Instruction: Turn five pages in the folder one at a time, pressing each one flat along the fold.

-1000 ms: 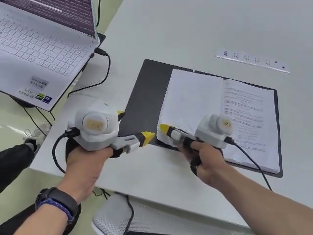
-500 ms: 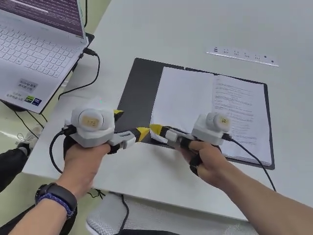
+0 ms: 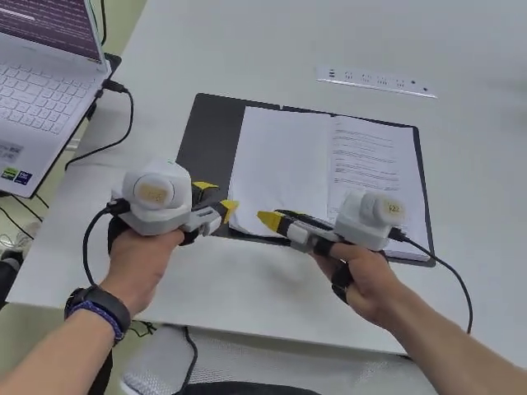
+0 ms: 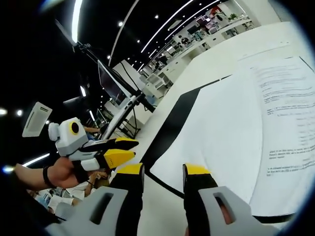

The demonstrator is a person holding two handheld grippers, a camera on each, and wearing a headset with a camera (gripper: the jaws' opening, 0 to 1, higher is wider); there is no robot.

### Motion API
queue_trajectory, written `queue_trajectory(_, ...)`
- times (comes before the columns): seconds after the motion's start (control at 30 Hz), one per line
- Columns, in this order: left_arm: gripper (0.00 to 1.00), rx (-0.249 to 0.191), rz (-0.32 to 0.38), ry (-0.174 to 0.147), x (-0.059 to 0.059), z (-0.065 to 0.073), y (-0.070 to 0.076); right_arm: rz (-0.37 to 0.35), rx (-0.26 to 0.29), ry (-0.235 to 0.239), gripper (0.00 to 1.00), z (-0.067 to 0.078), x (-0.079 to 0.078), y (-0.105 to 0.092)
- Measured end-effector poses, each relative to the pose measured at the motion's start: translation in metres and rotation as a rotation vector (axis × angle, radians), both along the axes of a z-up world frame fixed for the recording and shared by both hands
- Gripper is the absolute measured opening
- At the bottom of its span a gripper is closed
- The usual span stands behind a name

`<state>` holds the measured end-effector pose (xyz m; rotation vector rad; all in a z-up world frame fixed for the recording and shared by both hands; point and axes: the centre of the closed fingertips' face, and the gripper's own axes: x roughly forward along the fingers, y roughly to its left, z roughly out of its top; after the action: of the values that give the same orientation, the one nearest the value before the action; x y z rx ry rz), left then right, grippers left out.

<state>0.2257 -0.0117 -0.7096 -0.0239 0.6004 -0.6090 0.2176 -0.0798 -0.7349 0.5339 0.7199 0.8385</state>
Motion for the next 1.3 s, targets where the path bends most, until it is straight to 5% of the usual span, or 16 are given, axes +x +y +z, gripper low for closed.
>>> queue_trajectory(0.5, 0.00, 0.027, -0.050, 0.047, 0.008, -0.037, -0.022, -0.070, -0.040, -0.015, 0.26, -0.002, 0.007, -0.040)
queue_trajectory(0.57, 0.00, 0.051, -0.047, 0.092, 0.005, -0.051, -0.021, -0.076, -0.042, -0.014, 0.25, -0.003, 0.009, -0.043)
queue_trajectory(0.83, 0.00, 0.079, -0.062, 0.146, -0.005, -0.074, -0.022, -0.087, -0.046, -0.019, 0.24, -0.002, 0.019, -0.049)
queue_trajectory(1.0, 0.00, 0.046, -0.034, 0.157, -0.008, -0.073, -0.019, -0.076, -0.064, -0.032, 0.22, -0.003, 0.029, -0.053)
queue_trajectory(1.3, 0.00, 0.053, -0.035, 0.158, -0.008, -0.072, -0.018, -0.084, -0.095, -0.054, 0.18, -0.008, 0.055, -0.066)
